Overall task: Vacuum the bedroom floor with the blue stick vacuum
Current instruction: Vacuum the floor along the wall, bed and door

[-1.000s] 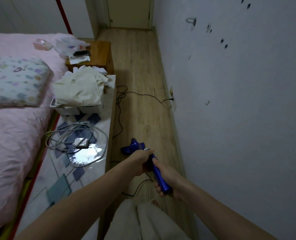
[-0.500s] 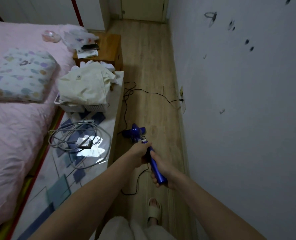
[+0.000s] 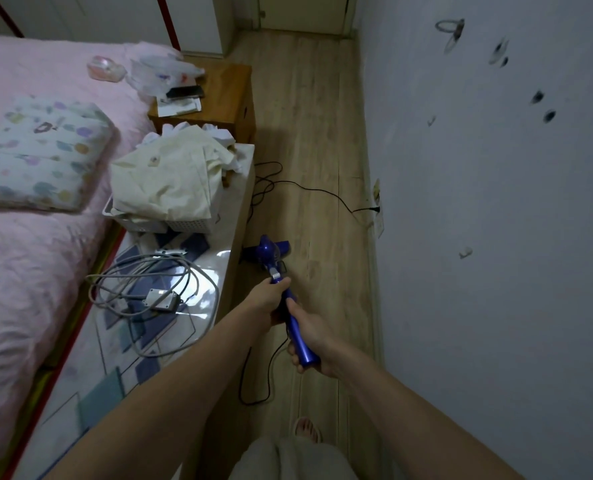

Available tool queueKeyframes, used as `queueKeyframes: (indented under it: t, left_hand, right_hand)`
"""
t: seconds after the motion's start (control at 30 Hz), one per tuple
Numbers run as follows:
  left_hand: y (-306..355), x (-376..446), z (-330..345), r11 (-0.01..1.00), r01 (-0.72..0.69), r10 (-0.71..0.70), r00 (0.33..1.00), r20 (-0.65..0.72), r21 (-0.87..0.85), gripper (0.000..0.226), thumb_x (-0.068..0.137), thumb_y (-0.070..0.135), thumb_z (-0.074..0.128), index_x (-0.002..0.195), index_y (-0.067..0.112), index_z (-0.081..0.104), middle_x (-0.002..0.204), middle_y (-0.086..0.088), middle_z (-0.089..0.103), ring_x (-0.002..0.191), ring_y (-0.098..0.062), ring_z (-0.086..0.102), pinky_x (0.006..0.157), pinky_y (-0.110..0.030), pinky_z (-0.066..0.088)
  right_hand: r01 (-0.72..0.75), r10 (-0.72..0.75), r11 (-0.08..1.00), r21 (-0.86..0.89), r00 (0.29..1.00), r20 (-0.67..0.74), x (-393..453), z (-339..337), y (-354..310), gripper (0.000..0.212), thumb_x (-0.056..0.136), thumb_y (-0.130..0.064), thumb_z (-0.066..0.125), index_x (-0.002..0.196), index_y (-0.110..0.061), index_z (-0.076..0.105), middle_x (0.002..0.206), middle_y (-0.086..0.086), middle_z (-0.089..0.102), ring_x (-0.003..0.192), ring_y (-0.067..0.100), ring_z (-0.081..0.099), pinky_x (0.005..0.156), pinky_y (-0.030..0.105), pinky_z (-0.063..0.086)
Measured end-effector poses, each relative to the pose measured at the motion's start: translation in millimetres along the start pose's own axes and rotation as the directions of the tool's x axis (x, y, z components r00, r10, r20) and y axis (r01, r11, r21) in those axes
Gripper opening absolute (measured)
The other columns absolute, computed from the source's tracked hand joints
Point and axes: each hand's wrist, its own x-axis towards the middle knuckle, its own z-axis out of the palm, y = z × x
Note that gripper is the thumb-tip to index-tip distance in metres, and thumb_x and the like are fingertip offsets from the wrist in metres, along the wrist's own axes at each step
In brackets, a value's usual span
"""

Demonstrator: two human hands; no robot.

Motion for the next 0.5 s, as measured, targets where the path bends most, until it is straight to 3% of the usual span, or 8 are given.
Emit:
queueKeyframes:
  t: [0.13, 0.27, 0.5]
  left_hand:
    - [-14, -3, 13, 0.998, 0.057, -0.057, 0.997, 0.054, -0.007, 0.031, 0.095, 0.022, 0.056, 0.126, 0.015, 0.051, 0.105, -0.015, 0.061, 0.097, -0.03, 0.063, 0.066, -0.037, 0.052]
    - [-6, -4, 18, 0.999, 0.044, -0.044, 0.997, 0.063, -0.008, 0.036, 0.095, 0.022, 0.056, 0.13, 0.015, 0.05, 0.111, -0.016, 0.061, 0.094, -0.028, 0.063, 0.063, -0.036, 0.051]
    - [7, -2, 4, 1.0, 0.008, -0.007, 0.999, 0.031, -0.029, 0.032, 0.096, 0.021, 0.056, 0.126, 0.012, 0.052, 0.09, -0.014, 0.061, 0.082, -0.027, 0.062, 0.07, -0.041, 0.052]
  right_hand:
    - [-0.03, 0.03, 1.0, 0.007, 0.999, 0.038, -12, -20, 11, 0.061, 0.098, -0.056, 0.036, 0.134, -0.006, 0.038, 0.055, 0.001, 0.054, 0.04, 0.01, 0.051, 0.038, 0.021, 0.043]
    - [-0.009, 0.01, 1.0, -0.014, 1.0, 0.028, -11, -28, 3, 0.058, 0.098, -0.055, 0.037, 0.132, -0.008, 0.038, 0.062, 0.005, 0.054, 0.041, 0.01, 0.052, 0.039, 0.021, 0.044]
    - [0.029, -0.027, 0.998, -0.052, 0.999, 0.023, -3, -8, -10, 0.057, 0.099, -0.055, 0.037, 0.134, -0.01, 0.037, 0.061, 0.005, 0.053, 0.043, 0.011, 0.051, 0.039, 0.022, 0.044]
